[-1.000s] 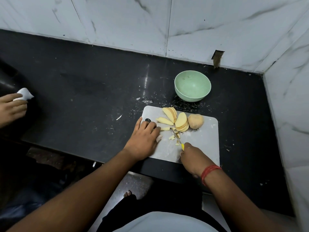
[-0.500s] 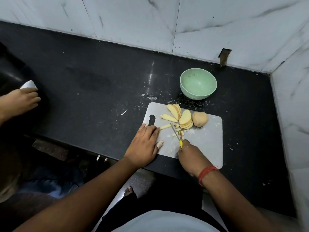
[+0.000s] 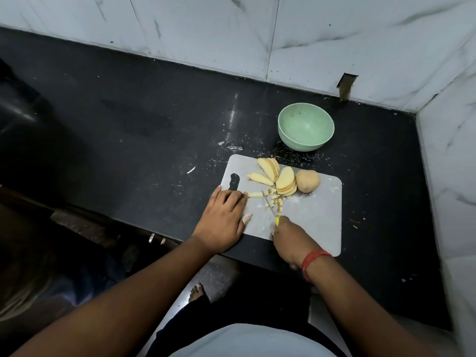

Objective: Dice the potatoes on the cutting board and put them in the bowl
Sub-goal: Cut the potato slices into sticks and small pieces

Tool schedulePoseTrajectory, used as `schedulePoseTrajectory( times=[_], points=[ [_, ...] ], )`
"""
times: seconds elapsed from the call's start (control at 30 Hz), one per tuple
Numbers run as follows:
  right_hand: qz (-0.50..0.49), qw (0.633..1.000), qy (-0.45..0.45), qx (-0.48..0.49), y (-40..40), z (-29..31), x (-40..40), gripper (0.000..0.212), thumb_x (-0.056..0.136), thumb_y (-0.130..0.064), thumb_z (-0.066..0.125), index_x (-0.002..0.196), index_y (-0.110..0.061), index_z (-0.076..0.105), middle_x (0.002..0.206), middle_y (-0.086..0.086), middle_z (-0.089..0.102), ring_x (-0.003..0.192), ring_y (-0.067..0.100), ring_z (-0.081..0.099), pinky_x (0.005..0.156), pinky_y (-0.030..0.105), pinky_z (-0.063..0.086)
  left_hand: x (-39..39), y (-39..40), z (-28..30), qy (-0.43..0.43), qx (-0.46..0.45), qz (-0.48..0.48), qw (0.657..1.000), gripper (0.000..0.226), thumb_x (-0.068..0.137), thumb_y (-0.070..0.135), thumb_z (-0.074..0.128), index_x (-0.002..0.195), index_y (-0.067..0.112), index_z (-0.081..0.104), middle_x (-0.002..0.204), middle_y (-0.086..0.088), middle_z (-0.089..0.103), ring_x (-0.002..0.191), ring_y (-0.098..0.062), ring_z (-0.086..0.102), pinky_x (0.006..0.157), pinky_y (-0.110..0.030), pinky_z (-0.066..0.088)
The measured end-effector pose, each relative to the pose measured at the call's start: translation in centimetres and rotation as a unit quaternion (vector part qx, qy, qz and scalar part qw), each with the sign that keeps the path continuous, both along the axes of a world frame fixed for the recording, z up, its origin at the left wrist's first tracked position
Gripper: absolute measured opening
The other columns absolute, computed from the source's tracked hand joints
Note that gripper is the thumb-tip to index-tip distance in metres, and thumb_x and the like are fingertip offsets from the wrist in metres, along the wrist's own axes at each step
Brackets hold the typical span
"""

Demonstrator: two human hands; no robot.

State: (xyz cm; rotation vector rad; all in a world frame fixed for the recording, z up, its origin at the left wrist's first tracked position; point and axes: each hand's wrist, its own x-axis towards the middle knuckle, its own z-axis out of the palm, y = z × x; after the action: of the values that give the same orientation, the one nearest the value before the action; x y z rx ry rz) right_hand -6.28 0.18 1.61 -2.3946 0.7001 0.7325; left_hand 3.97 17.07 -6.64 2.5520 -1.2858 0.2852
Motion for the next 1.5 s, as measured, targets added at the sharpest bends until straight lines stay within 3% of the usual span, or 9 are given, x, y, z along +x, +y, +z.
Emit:
schedulePoseTrajectory(
  times=[0.13,0.27,0.57,0.7,0.83,1.0,1.17,1.33,1.5],
  points=[
    [-0.029,1.000,-0.006,0.007,-0.1,0.3,-0.5,0.014,0.099,-0.011,0.034,0.111,-0.009,0.040,0.082,0.007,0.049,0.064,0.019,0.047,0.053,0.027,0.033,0.0,0.0,-0.1,-0.003,0.002,0.002,1.000,0.054,0.106,0.043,0.043,0.143,0.006,0.057,0.131,-0.008,0.057,0.120,-0.029,0.052,0.122,-0.054,0.025],
    [-0.029,0.997,-0.072,0.014,0.4,1.3,-0.3,0.021,0.100,-0.013,0.036,0.117,-0.004,0.043,0.082,0.006,0.049,0.073,0.026,0.050,0.062,0.028,0.035,0.0,0.0,-0.1,-0.003,-0.002,0.001,1.000,0.055,0.107,0.044,0.042,0.144,0.005,0.056,0.131,-0.008,0.056,0.121,-0.030,0.052,0.123,-0.054,0.024],
    [0.018,1.000,0.001,0.006,1.4,0.8,1.5,0.031,0.099,-0.010,0.038,0.129,0.000,0.041,0.121,0.021,0.056,0.109,0.035,0.058,0.078,0.031,0.038,0.1,0.0,-0.4,-0.008,-0.002,0.003,1.000,0.056,0.106,0.044,0.041,0.144,0.005,0.056,0.133,-0.008,0.056,0.120,-0.029,0.051,0.122,-0.055,0.025],
    [0.026,1.000,0.005,0.001,1.3,0.5,0.4,0.009,0.100,-0.012,0.037,0.108,-0.015,0.034,0.108,0.016,0.056,0.089,0.025,0.052,0.076,0.029,0.039,0.0,-0.1,-0.3,-0.011,-0.005,0.004,1.000,0.055,0.106,0.044,0.041,0.143,0.006,0.057,0.132,-0.007,0.056,0.120,-0.029,0.052,0.122,-0.055,0.026],
    [0.019,1.000,0.017,-0.018,1.2,0.4,-0.7,0.022,0.099,-0.008,0.039,0.120,-0.003,0.039,0.074,0.004,0.046,0.065,0.022,0.049,0.050,0.027,0.029,-0.1,0.0,-0.2,-0.006,0.000,0.006,1.000,0.056,0.106,0.044,0.041,0.145,0.007,0.055,0.135,-0.007,0.055,0.122,-0.028,0.051,0.124,-0.053,0.023],
    [-0.021,0.999,-0.036,0.013,1.4,1.8,0.0,0.023,0.099,-0.010,0.036,0.120,-0.002,0.042,0.103,0.020,0.060,0.077,0.027,0.049,0.065,0.028,0.035,-0.2,0.1,-0.1,-0.002,-0.009,0.010,1.000,0.056,0.106,0.044,0.044,0.146,0.006,0.052,0.135,-0.008,0.054,0.124,-0.031,0.049,0.122,-0.056,0.025],
    [0.000,1.000,-0.004,0.008,2.0,1.6,1.2,0.023,0.098,-0.006,0.037,0.121,-0.002,0.039,0.096,0.014,0.060,0.059,0.014,0.042,0.048,0.029,0.029,-0.2,0.1,-0.2,0.005,-0.002,0.008,1.000,0.054,0.106,0.043,0.044,0.144,0.006,0.055,0.135,-0.007,0.054,0.125,-0.029,0.049,0.123,-0.054,0.023],
    [0.026,1.000,-0.005,0.005,2.1,0.9,1.8,0.009,0.099,-0.010,0.039,0.105,-0.014,0.032,0.117,0.021,0.058,0.104,0.035,0.059,0.075,0.030,0.039,-0.1,0.1,0.0,-0.003,0.001,0.012,1.000,0.052,0.105,0.042,0.046,0.142,0.006,0.057,0.135,-0.006,0.055,0.122,-0.028,0.049,0.122,-0.055,0.025],
    [0.000,1.000,0.016,0.013,1.8,0.6,0.4,0.026,0.098,-0.008,0.035,0.124,-0.003,0.040,0.082,0.007,0.052,0.069,0.020,0.048,0.053,0.029,0.033,-0.1,0.1,-0.1,0.000,0.002,0.013,1.000,0.054,0.106,0.043,0.043,0.144,0.007,0.056,0.135,-0.006,0.055,0.124,-0.028,0.050,0.122,-0.055,0.024]
  ],
)
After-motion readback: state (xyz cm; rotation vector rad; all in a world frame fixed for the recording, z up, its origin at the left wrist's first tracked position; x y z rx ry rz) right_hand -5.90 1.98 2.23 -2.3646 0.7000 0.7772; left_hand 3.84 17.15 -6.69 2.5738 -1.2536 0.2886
